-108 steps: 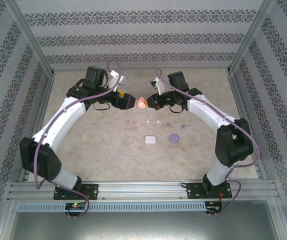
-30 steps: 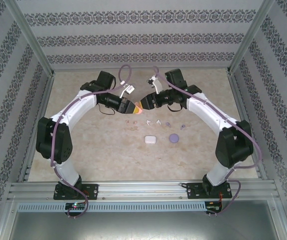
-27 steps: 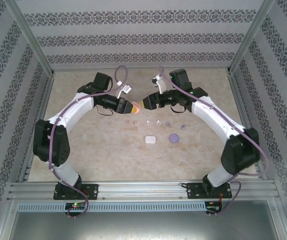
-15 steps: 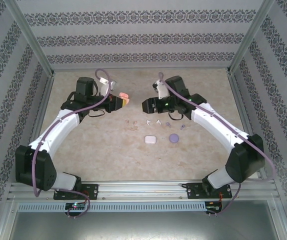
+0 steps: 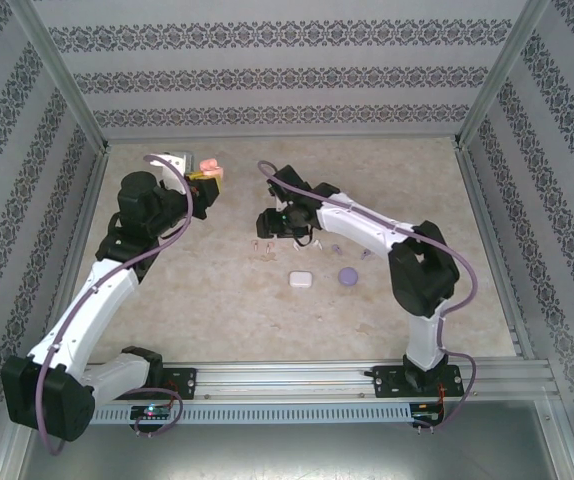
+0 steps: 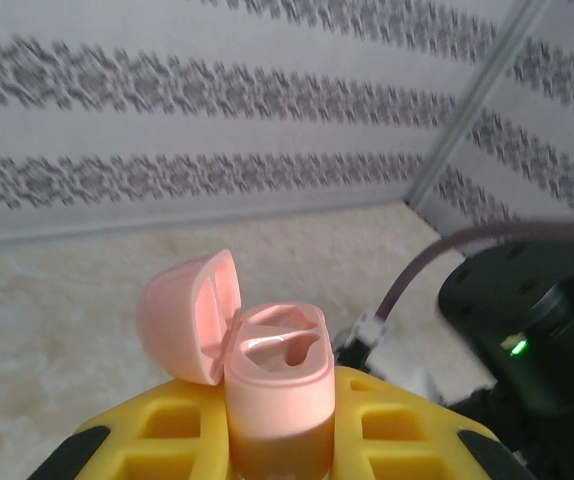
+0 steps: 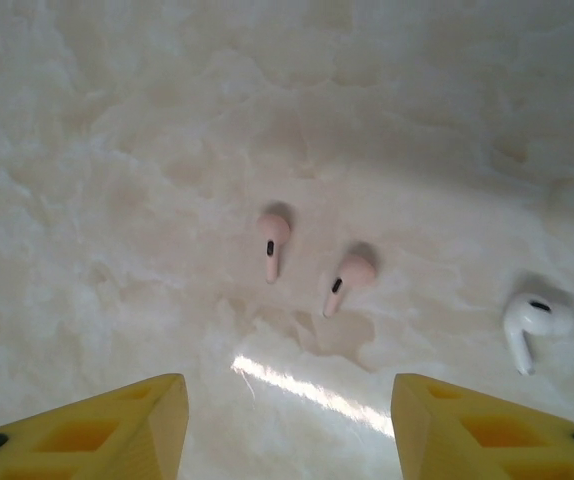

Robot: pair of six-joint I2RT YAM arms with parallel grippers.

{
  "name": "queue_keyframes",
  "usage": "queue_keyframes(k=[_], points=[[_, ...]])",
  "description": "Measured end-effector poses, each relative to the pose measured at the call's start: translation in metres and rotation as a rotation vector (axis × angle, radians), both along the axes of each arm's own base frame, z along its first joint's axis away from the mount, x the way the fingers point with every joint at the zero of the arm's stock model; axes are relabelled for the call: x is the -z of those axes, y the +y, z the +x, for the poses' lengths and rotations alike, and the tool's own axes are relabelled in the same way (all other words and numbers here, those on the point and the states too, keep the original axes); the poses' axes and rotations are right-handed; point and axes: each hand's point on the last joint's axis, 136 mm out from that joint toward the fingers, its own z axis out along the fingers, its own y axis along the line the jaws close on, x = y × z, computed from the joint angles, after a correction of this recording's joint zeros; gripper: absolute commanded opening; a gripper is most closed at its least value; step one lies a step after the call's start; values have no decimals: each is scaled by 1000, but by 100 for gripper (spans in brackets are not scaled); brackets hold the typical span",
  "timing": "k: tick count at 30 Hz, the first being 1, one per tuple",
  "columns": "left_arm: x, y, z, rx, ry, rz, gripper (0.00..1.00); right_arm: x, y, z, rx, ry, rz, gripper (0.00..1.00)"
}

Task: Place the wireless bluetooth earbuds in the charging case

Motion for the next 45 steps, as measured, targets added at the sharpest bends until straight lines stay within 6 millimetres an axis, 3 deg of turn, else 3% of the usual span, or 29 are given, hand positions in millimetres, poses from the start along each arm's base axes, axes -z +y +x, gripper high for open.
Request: queue_keyframes(k=[5,19,25,35,45], points=[[-17,14,2,-80,-56,-37,0,14,16,10,14,14,-70,51],[-20,26,3,-155,-72,-81,0,54,41,22,23,41,-239,46],[-28,32,1,-177,-103,-90,0,68,42,24,47,52,-288,44],[-20,32,1,-180,-88,-92,0,79,51,25,54,51,-323,42],[-22,37,2,-195,-99,-105,0,91,44,24,71,69,-368,39]])
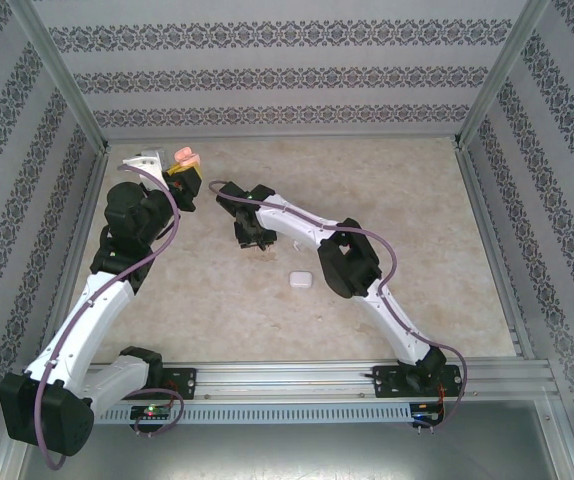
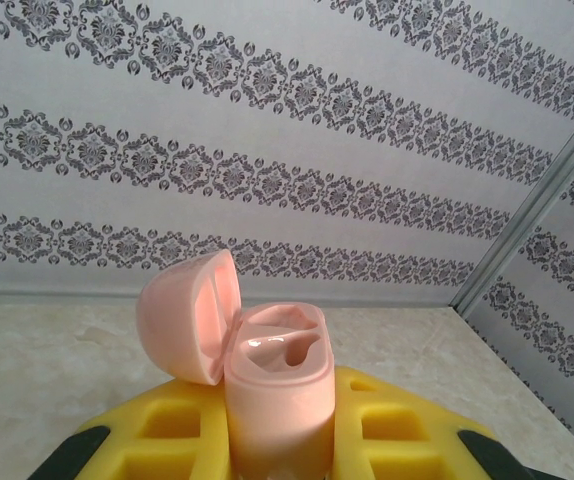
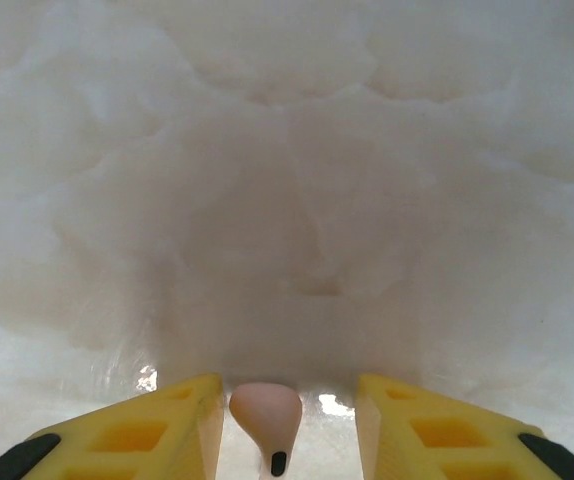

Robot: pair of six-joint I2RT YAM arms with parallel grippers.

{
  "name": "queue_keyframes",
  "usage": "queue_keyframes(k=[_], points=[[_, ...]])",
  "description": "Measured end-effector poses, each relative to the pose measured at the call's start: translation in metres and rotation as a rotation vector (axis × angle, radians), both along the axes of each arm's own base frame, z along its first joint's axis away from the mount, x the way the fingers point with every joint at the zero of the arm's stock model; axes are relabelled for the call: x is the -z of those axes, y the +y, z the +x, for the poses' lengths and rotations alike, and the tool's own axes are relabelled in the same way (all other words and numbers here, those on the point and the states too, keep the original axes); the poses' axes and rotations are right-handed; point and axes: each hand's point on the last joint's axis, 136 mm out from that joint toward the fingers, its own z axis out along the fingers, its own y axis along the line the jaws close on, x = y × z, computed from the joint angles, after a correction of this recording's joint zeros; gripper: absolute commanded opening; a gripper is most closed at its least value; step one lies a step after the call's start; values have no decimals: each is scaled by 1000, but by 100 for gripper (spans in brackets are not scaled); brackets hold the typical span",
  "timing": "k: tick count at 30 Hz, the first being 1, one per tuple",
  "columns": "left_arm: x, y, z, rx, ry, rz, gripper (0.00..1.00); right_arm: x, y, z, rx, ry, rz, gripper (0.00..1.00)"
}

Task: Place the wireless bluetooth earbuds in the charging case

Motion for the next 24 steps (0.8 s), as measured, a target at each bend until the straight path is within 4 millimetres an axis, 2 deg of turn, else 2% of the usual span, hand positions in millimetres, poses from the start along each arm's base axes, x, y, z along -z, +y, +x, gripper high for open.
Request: queue_keyframes(k=[14,24], points=[[4,0,0,0,1,-4,0,2,6,0,2,-7,-5,36],[4,0,0,1,3,-4,0,2,7,0,16,-7,-1,26]])
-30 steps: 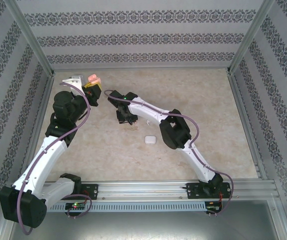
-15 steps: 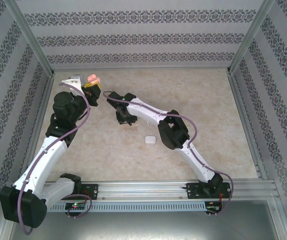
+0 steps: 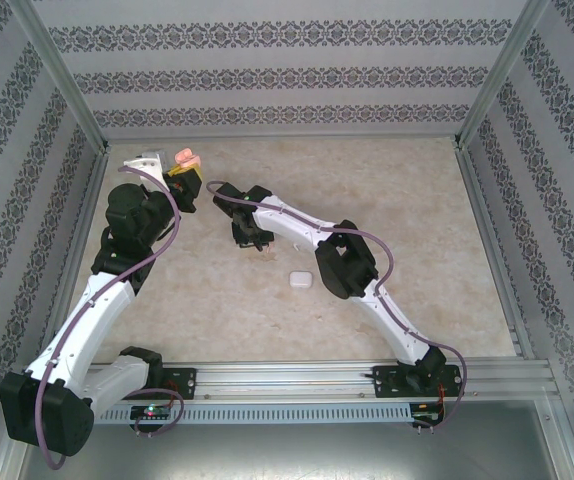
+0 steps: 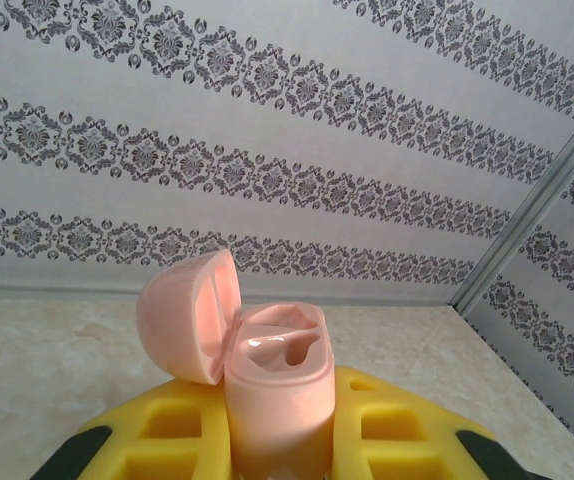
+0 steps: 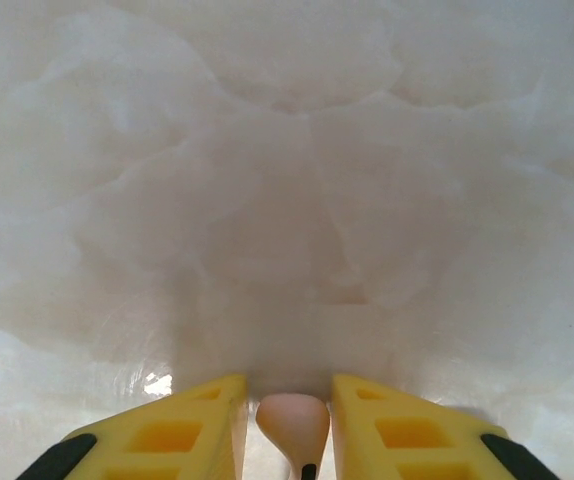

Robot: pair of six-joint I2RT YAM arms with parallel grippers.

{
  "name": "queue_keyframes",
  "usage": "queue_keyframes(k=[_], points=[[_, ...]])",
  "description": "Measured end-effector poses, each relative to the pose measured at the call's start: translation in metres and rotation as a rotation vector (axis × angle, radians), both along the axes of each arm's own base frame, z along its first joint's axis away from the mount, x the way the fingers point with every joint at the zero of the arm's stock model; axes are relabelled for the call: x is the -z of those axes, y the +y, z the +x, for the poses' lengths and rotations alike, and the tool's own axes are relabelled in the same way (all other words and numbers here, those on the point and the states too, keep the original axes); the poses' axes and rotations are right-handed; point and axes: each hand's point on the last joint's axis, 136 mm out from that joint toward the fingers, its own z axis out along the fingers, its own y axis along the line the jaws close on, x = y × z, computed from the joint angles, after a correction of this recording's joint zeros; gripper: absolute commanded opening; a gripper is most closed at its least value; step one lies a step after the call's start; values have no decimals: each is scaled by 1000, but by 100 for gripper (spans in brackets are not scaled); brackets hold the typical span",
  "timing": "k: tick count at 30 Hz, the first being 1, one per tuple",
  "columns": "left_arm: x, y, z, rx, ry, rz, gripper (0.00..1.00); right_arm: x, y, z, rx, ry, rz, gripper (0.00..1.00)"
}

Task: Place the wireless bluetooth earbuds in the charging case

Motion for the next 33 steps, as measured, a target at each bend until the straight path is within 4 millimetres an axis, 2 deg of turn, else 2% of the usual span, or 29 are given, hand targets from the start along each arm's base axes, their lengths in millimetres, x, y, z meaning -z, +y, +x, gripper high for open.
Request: queue_keyframes(k=[18,21,27,30,33], points=[[1,0,0,8,4,-1,0,-5,-1,-1,-1,-16,21,19],[4,-1,-1,15,15,7,0,-17,-2,1,3,-33,43,18],[6,-1,1,15,21,20,0,-62,-3,17,18,-111,125,18],[7,0,2,9,13,42,0,-80,-12,26,31,-144,153,17],[13,0,2,7,7,71,0,-90,-24,32,42,-163,163,17]])
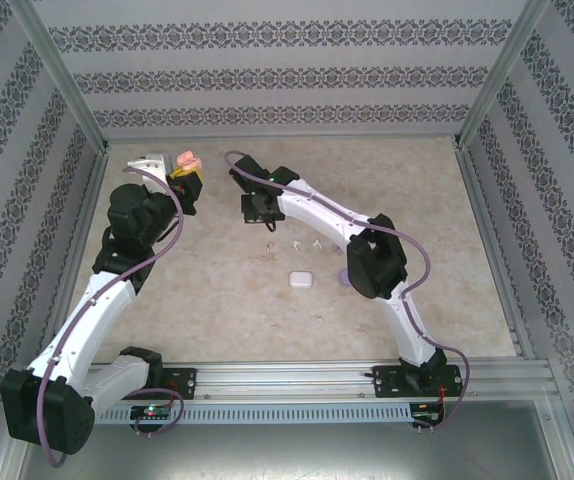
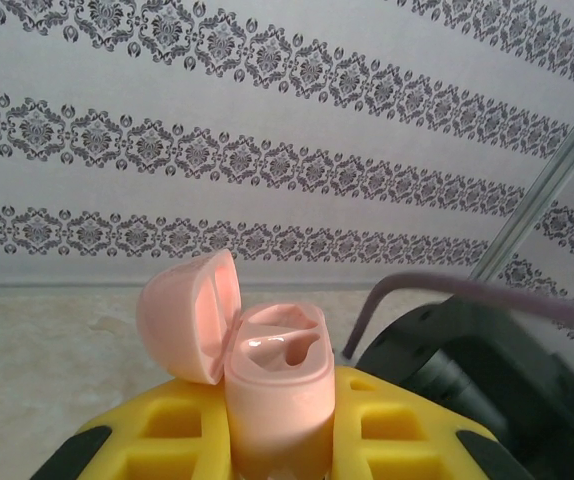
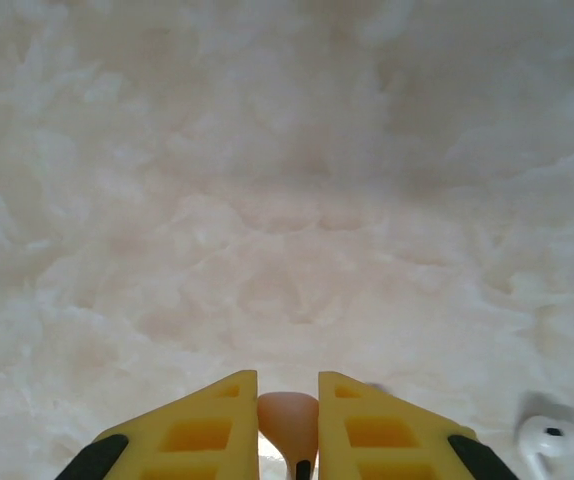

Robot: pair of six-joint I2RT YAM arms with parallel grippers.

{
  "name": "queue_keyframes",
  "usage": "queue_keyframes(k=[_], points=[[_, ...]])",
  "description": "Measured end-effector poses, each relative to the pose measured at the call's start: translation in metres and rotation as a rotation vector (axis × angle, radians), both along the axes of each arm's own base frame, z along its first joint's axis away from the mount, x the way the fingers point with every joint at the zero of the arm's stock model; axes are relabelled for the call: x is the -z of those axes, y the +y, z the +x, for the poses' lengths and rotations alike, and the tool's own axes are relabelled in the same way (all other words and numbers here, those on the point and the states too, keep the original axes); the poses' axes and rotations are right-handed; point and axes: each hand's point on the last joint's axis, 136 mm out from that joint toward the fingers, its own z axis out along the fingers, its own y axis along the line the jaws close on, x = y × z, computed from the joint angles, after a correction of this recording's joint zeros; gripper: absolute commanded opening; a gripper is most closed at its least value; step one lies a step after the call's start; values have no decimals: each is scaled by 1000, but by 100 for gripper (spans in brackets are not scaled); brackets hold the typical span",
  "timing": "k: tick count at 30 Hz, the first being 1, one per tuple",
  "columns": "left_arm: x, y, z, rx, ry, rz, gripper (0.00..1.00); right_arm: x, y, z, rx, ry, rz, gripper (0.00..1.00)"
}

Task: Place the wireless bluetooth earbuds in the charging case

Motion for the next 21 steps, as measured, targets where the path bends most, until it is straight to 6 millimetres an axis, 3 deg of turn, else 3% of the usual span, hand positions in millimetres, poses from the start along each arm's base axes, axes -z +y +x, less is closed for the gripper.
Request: queue_keyframes(k=[9,15,21], points=[[66,-10,8,51,43,48,0,-14,-45,7,34,-29,5,17],[98,-34,11,145,22,84,0,-60,-75,9,45,-117,48,17],[102,-71,8,262,-59,149,0,-119,-91,11,33,-244,124,17]])
